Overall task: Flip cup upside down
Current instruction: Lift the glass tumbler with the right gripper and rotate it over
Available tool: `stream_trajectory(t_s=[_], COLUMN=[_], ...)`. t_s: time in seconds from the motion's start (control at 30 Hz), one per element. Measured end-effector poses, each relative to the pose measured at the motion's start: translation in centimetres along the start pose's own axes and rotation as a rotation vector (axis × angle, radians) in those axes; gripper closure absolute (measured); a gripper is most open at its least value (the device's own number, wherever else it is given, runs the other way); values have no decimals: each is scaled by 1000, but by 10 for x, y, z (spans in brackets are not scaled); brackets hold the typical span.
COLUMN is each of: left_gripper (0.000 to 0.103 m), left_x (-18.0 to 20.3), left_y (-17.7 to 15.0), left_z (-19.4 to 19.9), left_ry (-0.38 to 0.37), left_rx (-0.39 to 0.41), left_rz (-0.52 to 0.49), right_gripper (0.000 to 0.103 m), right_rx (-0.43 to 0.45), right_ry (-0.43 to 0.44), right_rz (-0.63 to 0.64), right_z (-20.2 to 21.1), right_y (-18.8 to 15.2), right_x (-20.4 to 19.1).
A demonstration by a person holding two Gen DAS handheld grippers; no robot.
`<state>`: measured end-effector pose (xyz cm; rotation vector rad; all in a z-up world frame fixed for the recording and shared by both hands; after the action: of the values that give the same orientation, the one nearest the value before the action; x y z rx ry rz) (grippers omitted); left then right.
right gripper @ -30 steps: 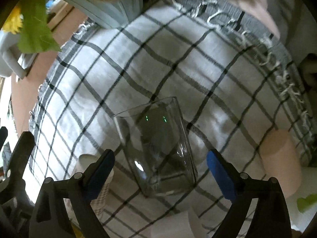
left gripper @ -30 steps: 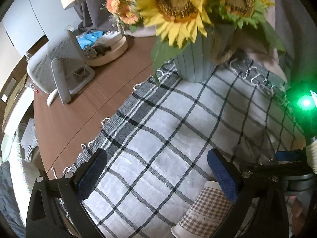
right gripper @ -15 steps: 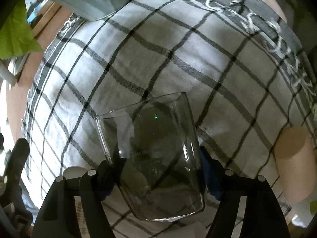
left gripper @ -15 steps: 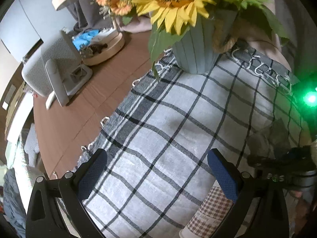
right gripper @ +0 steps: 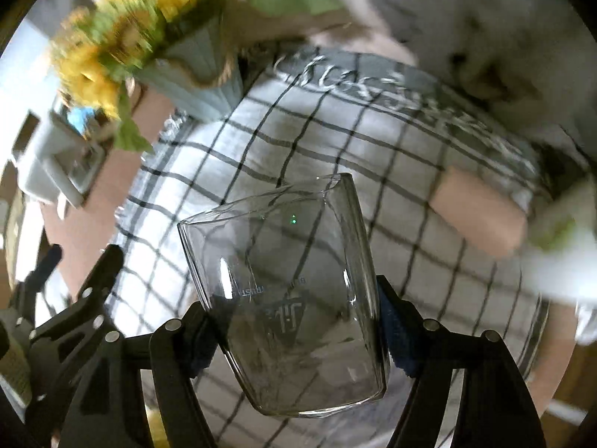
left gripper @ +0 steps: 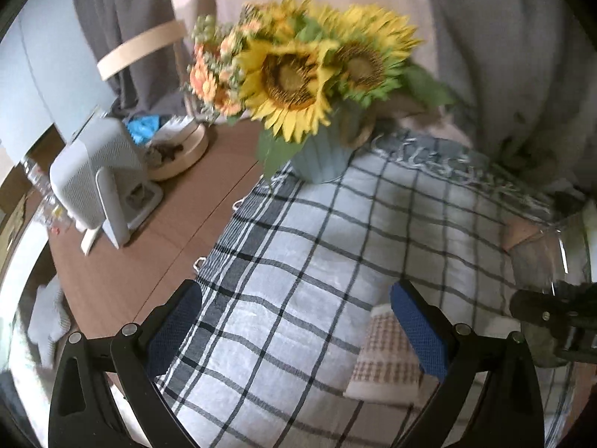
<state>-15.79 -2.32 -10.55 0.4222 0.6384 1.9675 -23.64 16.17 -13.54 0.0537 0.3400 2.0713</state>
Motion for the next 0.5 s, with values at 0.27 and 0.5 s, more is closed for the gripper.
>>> stream_trajectory(t_s=[0.27,0.5], left_gripper=[0,0], left_x=[-15,-34], left_y=[-27,-52], left_z=[31,25], left_ry=[-92,-145], left_rx=[15,-47], left_rz=[-95,-160], right_gripper=[30,30], right_rx=[109,97], right_ry=[15,64], right_rz=[-227,-417], right_z=[31,14], right_y=[-75,-136], right_x=[-23,-47])
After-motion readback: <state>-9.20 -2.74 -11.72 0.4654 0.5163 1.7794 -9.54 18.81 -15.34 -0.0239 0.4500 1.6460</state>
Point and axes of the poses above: each gripper's, at about its wrist camera, not at the fingertips, and z roughly against the way its jaws point, x to its right, y to its top, the point moved 4 cm from there along -z, roughly the way its jaws point, and after that the axes turned 9 degrees about z, right-handed, at the moved point
